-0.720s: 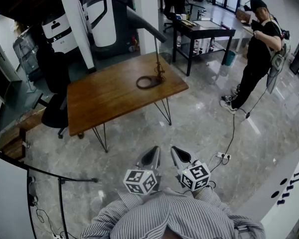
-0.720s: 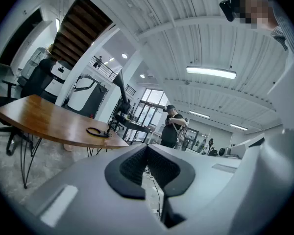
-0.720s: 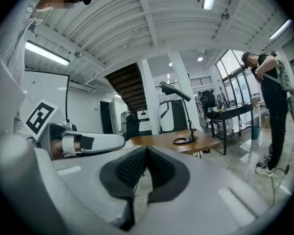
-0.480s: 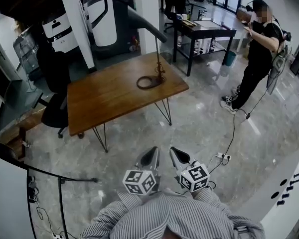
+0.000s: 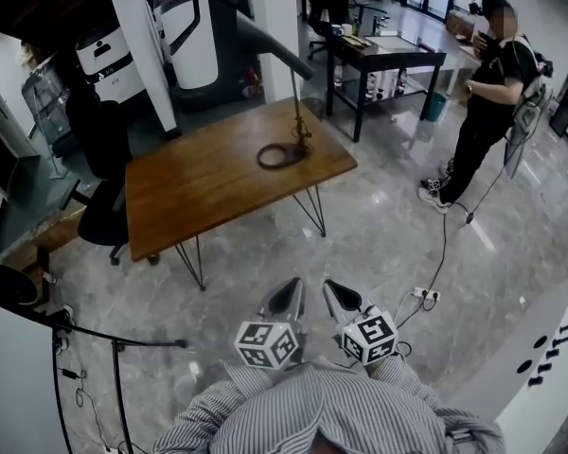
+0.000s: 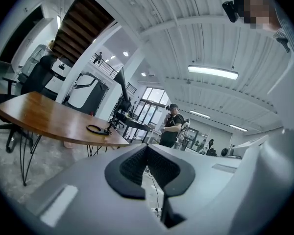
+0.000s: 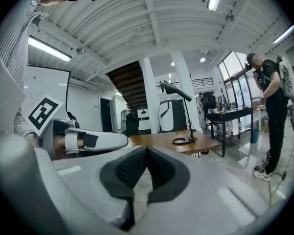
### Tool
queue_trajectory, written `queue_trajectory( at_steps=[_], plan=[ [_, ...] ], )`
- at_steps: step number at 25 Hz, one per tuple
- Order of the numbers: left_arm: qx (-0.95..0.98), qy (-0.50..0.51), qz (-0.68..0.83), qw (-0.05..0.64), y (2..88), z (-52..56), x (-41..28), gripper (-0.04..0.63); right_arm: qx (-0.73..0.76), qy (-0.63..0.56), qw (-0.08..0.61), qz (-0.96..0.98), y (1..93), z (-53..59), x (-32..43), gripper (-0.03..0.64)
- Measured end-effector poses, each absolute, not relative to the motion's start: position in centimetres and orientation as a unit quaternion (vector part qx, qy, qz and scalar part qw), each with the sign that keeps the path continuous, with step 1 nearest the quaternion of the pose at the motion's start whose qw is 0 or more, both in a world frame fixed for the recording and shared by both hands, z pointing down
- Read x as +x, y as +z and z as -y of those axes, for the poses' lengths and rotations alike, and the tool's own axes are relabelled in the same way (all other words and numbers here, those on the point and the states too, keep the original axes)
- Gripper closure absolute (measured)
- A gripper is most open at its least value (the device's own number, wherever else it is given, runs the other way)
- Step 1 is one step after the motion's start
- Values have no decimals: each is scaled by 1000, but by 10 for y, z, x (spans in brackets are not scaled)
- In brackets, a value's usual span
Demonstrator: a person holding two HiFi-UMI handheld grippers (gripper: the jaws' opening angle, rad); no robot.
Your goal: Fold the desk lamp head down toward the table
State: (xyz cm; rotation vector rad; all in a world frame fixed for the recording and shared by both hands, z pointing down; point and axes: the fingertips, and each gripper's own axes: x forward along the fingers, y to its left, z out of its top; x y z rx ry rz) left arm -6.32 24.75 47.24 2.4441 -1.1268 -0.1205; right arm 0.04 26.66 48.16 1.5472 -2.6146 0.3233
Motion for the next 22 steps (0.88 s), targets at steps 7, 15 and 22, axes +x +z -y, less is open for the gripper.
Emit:
queue_trajectory(
  at_steps=[7,15,22],
  plan=[
    [877,-50,420,228,472,-238,-65,595,515,98,21,851,474,-265,15,615],
    [880,-44,418,224,476,-228,-41,595,510,99,34,854,482,-255,38,615],
    [870,-48,433,229,489,-216,-35,595,506,105,39,855,496,-239,54,615]
  ],
)
